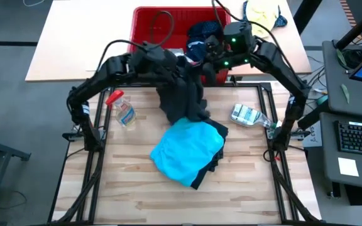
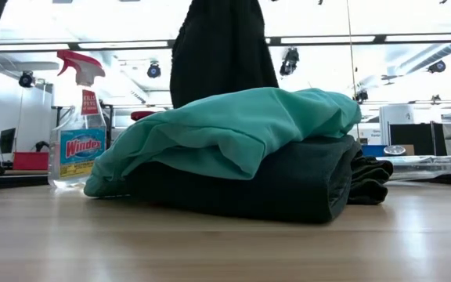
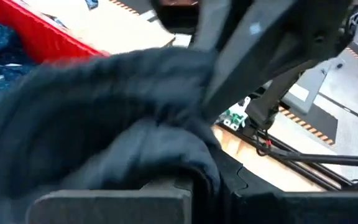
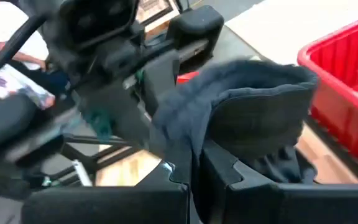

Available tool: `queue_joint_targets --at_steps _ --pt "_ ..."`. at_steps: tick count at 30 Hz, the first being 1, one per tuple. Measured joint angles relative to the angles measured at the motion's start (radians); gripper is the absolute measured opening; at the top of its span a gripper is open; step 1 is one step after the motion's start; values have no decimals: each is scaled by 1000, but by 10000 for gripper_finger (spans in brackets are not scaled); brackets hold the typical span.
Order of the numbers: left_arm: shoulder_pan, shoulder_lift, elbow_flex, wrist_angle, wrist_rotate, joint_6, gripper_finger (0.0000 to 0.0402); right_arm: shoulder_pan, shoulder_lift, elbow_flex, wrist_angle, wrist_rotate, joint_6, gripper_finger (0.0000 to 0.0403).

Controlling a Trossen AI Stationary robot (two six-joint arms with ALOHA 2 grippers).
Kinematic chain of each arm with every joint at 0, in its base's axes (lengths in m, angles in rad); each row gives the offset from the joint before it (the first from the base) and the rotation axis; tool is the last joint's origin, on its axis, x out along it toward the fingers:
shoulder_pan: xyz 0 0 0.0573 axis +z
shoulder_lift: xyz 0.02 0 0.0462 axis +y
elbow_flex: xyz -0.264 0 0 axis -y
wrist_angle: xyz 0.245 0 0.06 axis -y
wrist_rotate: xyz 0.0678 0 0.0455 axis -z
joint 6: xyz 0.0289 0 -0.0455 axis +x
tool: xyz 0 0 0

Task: Fold Laundry from Bin
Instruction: Fold the black shorts

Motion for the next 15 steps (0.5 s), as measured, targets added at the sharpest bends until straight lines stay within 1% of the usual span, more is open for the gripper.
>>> queue_joint_targets --at_steps 2,4,7,10,12,15 --pt "1 3 0 12 34 15 3 -1 6 0 6 1 12 9" --pt "3 4 0 30 76 48 14 0 7 0 9 0 13 9" --pt "2 4 0 42 122 77 45 1 8 0 13 2 13 9" --pt "5 4 0 42 159 103 87 1 10 0 10 3 13 9" --pt "5 4 0 47 146 111 120 1 10 0 13 7 14 9" --pt "3 16 0 59 61 108 166 0 10 0 16 14 15 9"
